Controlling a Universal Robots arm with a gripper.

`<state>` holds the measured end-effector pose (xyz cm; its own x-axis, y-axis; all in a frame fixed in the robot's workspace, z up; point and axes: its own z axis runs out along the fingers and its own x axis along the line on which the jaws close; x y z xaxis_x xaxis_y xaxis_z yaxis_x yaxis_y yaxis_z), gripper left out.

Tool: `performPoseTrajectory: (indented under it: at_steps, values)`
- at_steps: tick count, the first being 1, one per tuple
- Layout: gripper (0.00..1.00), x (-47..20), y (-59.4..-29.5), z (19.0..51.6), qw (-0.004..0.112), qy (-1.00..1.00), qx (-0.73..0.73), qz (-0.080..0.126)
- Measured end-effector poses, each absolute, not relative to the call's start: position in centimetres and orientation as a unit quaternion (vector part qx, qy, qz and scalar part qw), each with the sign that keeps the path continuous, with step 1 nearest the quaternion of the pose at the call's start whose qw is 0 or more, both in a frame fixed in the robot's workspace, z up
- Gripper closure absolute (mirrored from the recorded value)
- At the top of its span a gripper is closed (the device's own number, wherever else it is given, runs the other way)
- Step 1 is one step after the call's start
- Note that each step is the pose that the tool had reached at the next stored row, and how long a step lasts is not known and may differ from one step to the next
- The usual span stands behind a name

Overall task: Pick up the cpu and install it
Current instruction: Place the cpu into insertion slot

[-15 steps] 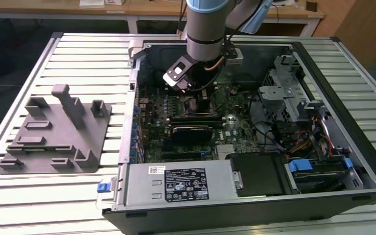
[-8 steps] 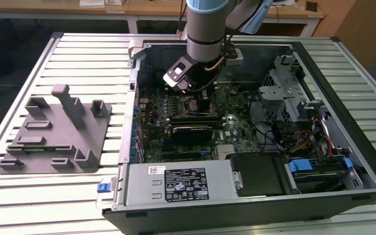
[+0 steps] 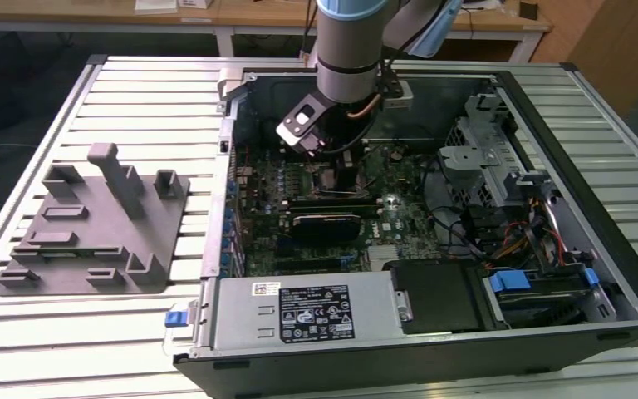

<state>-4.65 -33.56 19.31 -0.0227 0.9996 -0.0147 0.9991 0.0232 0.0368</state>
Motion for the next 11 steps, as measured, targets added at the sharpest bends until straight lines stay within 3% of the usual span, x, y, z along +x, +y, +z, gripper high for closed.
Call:
performPoseTrajectory:
  at_steps: [11]
  values:
    - [0.40, -4.78, -33.54, 19.30, 0.012, 0.714, 0.700, 0.014]
